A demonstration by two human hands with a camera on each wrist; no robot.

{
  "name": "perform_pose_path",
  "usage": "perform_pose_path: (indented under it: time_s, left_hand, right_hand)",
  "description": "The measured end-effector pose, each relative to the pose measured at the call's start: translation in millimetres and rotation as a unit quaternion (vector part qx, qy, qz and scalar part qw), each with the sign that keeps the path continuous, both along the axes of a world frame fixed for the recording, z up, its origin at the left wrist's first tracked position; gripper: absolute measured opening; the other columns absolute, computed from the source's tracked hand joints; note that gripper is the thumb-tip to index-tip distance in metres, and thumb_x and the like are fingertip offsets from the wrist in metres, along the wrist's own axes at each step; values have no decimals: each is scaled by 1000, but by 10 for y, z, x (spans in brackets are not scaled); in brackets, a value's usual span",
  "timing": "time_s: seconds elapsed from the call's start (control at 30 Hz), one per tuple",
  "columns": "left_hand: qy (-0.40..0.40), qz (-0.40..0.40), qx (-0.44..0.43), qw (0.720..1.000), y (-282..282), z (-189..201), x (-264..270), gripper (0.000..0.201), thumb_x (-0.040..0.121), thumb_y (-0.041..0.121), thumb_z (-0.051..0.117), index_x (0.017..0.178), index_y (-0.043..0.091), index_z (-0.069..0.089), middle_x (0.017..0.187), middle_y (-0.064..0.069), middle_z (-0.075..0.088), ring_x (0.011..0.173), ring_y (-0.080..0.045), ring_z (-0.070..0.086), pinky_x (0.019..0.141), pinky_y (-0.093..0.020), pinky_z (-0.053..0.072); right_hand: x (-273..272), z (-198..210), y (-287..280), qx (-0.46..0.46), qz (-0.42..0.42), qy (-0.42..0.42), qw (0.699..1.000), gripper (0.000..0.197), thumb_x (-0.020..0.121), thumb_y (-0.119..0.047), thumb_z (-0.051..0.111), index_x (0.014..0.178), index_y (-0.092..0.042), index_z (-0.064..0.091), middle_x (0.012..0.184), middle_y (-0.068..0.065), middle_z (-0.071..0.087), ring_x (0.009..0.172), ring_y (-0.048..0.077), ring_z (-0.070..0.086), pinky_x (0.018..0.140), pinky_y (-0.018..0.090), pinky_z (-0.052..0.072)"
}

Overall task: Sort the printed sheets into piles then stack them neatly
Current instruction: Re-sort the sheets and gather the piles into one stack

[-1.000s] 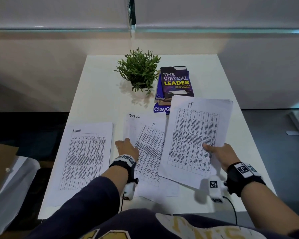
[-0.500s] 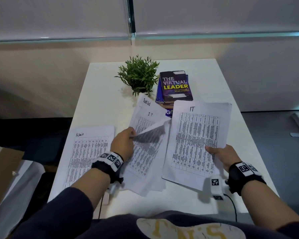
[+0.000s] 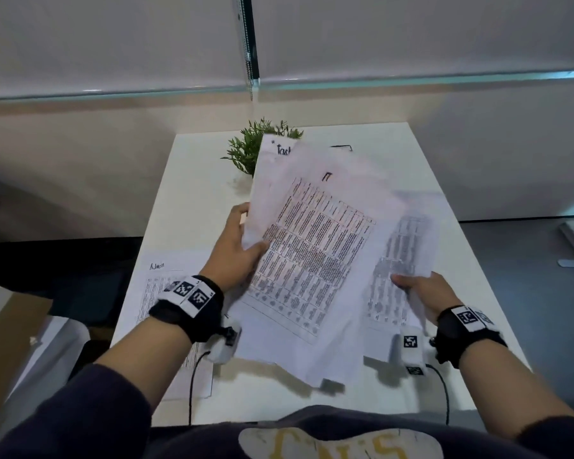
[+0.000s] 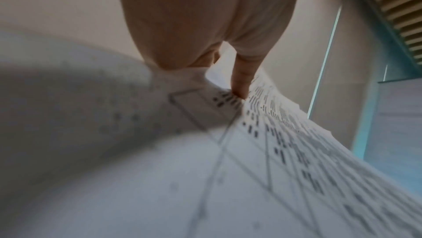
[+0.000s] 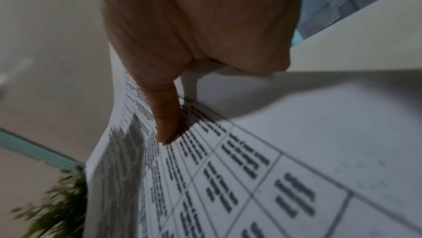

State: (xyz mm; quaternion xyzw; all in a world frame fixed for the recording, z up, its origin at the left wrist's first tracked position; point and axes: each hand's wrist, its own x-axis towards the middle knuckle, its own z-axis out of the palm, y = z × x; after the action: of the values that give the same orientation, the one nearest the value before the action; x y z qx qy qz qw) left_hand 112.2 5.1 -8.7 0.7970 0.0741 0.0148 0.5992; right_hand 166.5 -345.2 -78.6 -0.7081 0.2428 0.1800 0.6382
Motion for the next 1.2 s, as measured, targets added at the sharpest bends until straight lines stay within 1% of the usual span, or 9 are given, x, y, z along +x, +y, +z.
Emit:
perform_pose_path:
  time_s: [0.13, 0.27, 0.43, 0.57, 0.67, 0.73, 0.87, 1.03, 1.2]
  left_hand:
    - [74, 20, -23, 997, -214, -296, -77, 77, 92, 7, 63, 145, 33, 14, 117, -5, 64, 102, -20, 65, 78, -20, 48]
    - [147, 68, 9, 987, -318, -545, -111, 39, 94, 15, 60, 131, 15, 46, 122, -4, 63, 113, -24, 61, 94, -34, 50]
    - [183, 81, -123, 972, -469, -535, -202, 35, 95, 3, 52, 128, 10, 51, 116, -7, 65, 103, -19, 63, 66, -18, 51]
    - [175, 75, -133, 973, -514, -510, -237, 30, 96, -5, 46, 124, 3, 54, 90, -4, 63, 72, -12, 58, 51, -10, 48]
    - [164, 106, -124, 973, -476, -521, -256, 30, 96, 3, 50, 125, 12, 52, 100, -6, 65, 91, -23, 64, 70, -24, 56]
    - [144, 115, -115, 976, -451, -505, -255, 32, 94, 8, 53, 124, 19, 51, 111, -7, 65, 106, -28, 63, 87, -38, 55]
    - [56, 112, -31, 992, -456, -359, -235, 40, 93, 7, 55, 131, 17, 47, 115, 1, 62, 103, -13, 60, 87, -23, 48]
    - [15, 105, -72, 992, -475, -363, -378, 50, 82, 21, 67, 130, 17, 54, 121, -1, 65, 113, -14, 62, 92, -31, 52]
    - [-16, 93, -134, 987, -441, -238, -272, 49, 75, 1, 78, 121, 8, 62, 112, -9, 72, 106, -23, 68, 91, -38, 56]
  right_hand:
    - [-78, 26, 237, 40, 74, 0, 996, 23, 85, 9, 63, 108, 14, 66, 97, 11, 76, 81, 8, 74, 69, 12, 54]
    - [-96, -68, 325, -20, 155, 11, 988, 34, 82, 20, 49, 93, -1, 74, 76, -10, 74, 85, 2, 66, 87, 17, 49]
    - [-180, 42, 461, 29, 182, 42, 982, 10, 91, -11, 59, 86, -3, 61, 71, 13, 66, 48, 14, 56, 45, 24, 44]
    - [-199, 86, 478, 159, 137, 56, 976, 49, 97, -51, 48, 121, -12, 67, 113, 11, 74, 105, 27, 70, 92, 42, 53]
    - [-175, 104, 455, 168, 133, 42, 976, 84, 75, -76, 55, 135, -19, 57, 132, 5, 64, 126, 29, 58, 110, 50, 39]
    - [-183, 137, 478, 71, 195, -36, 978, 70, 69, -55, 79, 126, -17, 62, 127, 3, 67, 121, 39, 59, 109, 57, 40]
    - [-116, 230, 578, -59, 202, -177, 961, 31, 89, -8, 68, 119, -14, 63, 119, 4, 70, 104, 20, 67, 94, 38, 53]
    - [-187, 336, 656, 0, 164, -213, 963, 32, 77, 2, 78, 105, -10, 69, 100, 0, 75, 88, 7, 71, 75, 22, 54]
    - [-185, 399, 717, 88, 159, -211, 960, 55, 70, -2, 84, 121, -10, 65, 113, 4, 74, 104, 12, 70, 86, 26, 56]
